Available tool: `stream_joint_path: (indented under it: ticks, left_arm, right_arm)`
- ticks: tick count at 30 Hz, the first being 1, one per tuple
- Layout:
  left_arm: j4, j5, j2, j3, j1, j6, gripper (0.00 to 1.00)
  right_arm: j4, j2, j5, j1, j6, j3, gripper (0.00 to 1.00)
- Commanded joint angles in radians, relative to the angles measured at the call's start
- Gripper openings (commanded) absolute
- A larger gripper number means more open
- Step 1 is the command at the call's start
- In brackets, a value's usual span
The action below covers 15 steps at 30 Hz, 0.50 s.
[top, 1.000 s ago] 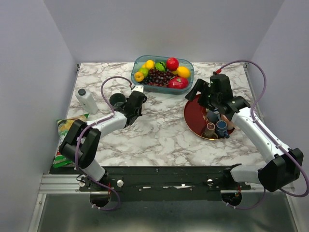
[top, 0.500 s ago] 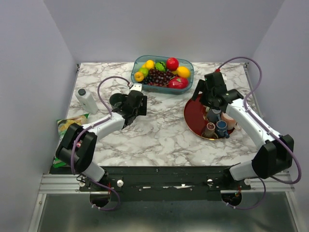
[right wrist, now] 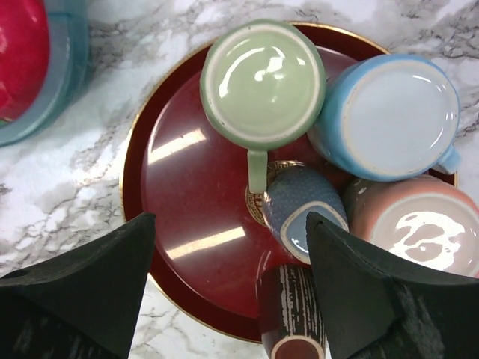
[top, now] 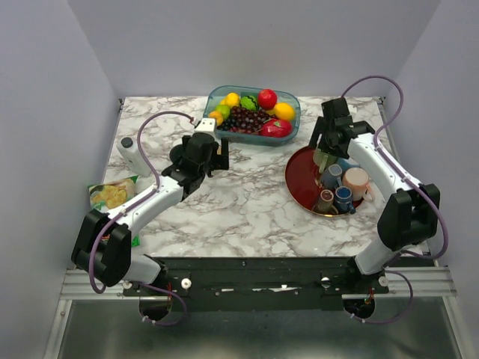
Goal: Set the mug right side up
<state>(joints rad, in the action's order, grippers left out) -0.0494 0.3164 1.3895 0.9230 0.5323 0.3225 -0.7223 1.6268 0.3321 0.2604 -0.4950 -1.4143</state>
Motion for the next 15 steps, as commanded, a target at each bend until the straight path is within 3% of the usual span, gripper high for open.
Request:
stream_joint_path:
  ticks: [1,15]
  left_arm:
    - [-0.029,-0.027,-0.029,0.034,0.006,0.007,0.99]
    - [-0.023,-0.042,-0.018,0.024,0.006,0.021,0.99]
  right_arm:
    - [-0.075,0.030,0.005,-0.006,0.018,0.041,0.87]
    - [0.023,0.171,0.005,-0.016,0.055,0.054,0.86]
